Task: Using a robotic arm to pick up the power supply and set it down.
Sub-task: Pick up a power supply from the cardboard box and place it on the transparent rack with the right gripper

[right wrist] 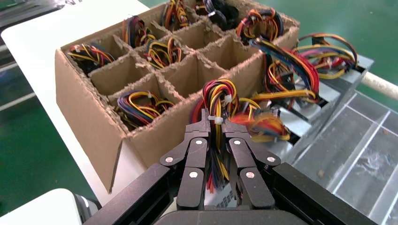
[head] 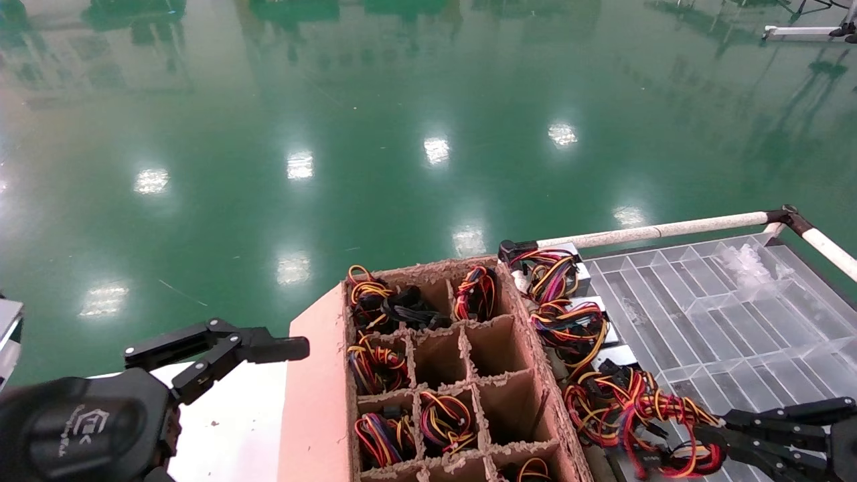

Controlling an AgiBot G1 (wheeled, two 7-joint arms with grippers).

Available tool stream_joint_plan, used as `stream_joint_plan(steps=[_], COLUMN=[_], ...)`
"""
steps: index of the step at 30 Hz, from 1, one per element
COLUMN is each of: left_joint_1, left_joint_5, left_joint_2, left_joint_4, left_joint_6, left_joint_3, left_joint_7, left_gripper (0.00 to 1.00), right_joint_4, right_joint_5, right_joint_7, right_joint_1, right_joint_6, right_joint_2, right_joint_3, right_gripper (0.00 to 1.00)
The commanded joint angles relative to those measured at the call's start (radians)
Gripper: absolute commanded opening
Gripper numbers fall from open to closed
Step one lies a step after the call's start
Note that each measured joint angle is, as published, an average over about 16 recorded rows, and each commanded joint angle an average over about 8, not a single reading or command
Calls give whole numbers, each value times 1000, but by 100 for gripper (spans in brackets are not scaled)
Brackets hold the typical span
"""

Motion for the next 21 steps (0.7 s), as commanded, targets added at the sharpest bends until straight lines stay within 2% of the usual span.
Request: stream_joint_plan(steps=[1,3,6,7,10,11,14,21], left_joint_1=[0,0,0,0,0,0,0,0], left_joint_5=[0,0,0,0,0,0,0,-1], left_joint_2=[0,0,0,0,0,0,0,0], left_joint_4=[0,0,0,0,0,0,0,1], left_joint_6=[0,0,0,0,0,-1,-1,-1], left_joint_3=[0,0,0,0,0,0,0,0], left_joint_7=[0,0,0,0,0,0,0,0], left_gripper=[100,100,100,100,100,100,100,100], right_joint_4=[-14,-23,-127,-135,-171,-187,-147,-231], right_joint_5=[1,2,-48,-48,-51,-56,-22,-78], right_joint_7=[-10,-17,-47,-51,-61,-64,-54,-75], right_joint_1=[-3,-3,-24,-26,-33,-36,-27,-45], right_joint_6=[1,5,122,128,162,179,125,236], right_joint_2=[-1,3,45,48,61,67,51,81], right_joint_3=[-5,-6,-21,-22,-24,-26,-17,-31], right_gripper=[36,53,72,79,93,96,100,100])
